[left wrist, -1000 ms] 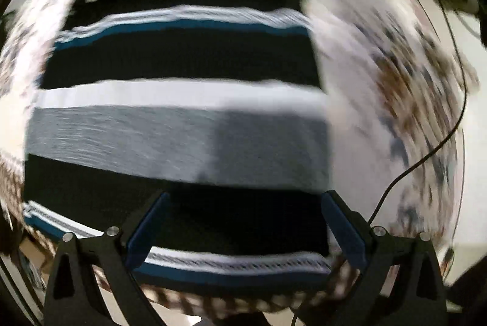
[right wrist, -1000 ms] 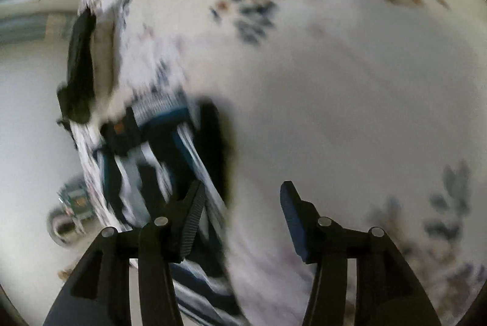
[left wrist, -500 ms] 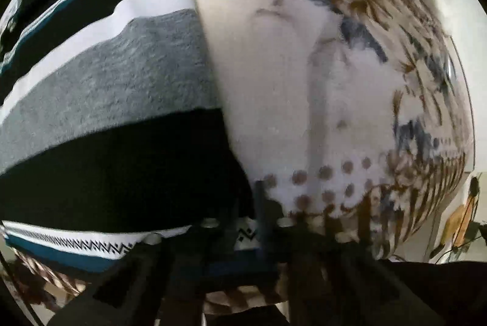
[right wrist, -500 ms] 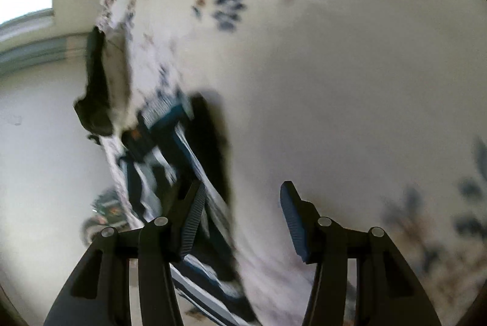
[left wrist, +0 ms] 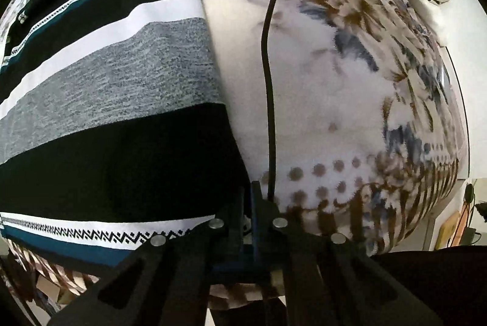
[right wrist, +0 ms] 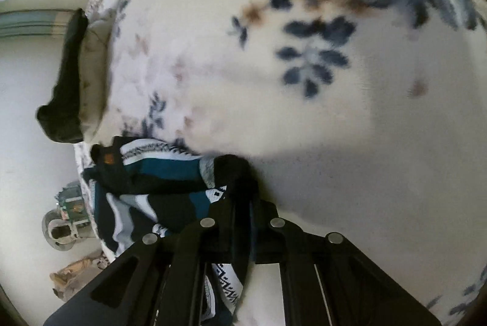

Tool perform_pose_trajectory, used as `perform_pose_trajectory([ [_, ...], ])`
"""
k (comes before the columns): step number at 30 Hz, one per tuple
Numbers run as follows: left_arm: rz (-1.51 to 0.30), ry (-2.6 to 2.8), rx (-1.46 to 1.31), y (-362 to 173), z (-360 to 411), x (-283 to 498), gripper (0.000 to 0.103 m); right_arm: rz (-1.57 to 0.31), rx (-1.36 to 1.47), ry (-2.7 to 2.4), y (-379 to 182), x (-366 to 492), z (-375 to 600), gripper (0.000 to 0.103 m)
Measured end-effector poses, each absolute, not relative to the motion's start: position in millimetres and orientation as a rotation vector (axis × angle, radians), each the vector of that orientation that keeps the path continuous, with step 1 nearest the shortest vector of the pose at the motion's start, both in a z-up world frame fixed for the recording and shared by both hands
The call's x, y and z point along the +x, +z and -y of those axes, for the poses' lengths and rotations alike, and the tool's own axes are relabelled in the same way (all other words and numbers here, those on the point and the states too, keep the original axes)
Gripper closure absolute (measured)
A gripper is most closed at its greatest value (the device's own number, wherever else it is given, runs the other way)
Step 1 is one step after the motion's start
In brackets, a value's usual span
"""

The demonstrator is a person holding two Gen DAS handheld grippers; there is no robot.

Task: Fold small clothes

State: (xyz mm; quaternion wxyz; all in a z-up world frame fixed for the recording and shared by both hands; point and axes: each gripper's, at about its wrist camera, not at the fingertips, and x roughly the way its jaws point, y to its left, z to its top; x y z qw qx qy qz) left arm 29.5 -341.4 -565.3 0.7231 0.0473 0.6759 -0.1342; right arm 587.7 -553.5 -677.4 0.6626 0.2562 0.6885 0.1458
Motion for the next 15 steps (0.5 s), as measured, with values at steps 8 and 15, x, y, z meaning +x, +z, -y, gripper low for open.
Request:
perform_pose_trajectory([
  [8, -1.453, -0.23, -0.026, -538, 311, 26, 0.102, -1.651, 0.768, 0.403, -688, 586, 574, 0.062],
  [15, -1.371, -0.189, -0.056, -488, 274, 22, 0.102, -1.637, 0.71, 0.408, -682, 581, 557, 0.095],
])
